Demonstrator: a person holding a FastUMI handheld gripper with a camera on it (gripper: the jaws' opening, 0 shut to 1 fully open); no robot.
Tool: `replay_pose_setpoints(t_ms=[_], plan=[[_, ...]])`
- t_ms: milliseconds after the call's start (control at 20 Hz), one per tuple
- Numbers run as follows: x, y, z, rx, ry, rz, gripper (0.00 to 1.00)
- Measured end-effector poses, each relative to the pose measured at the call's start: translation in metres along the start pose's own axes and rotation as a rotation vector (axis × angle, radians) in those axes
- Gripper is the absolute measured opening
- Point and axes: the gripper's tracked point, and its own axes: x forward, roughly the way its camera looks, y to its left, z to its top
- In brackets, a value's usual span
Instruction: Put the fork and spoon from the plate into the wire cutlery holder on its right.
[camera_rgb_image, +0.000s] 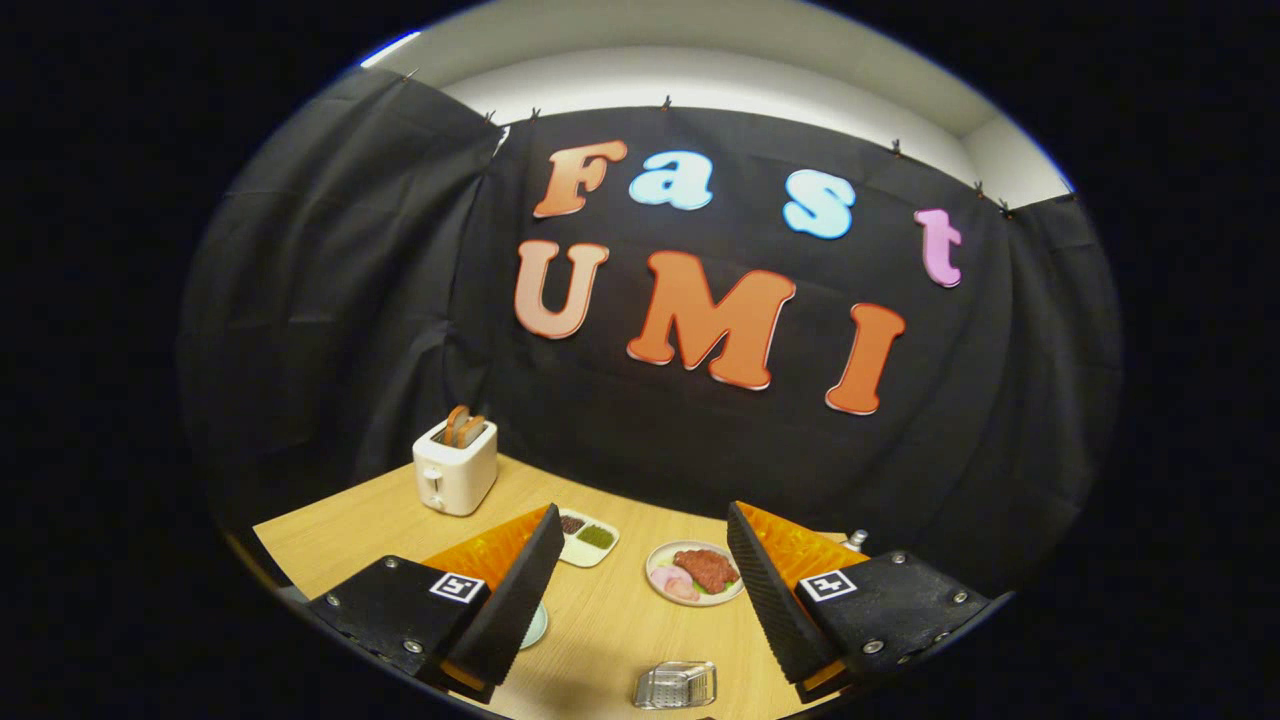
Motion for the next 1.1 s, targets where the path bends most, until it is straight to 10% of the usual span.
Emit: replay_pose_setpoints(t_ms=[550,1100], plan=[[0.054,0.121,-0.124,0.070,0.488,0.245,0.95],[0.065,0.165,-0.233,0.025,0.897,0.311,0.80]])
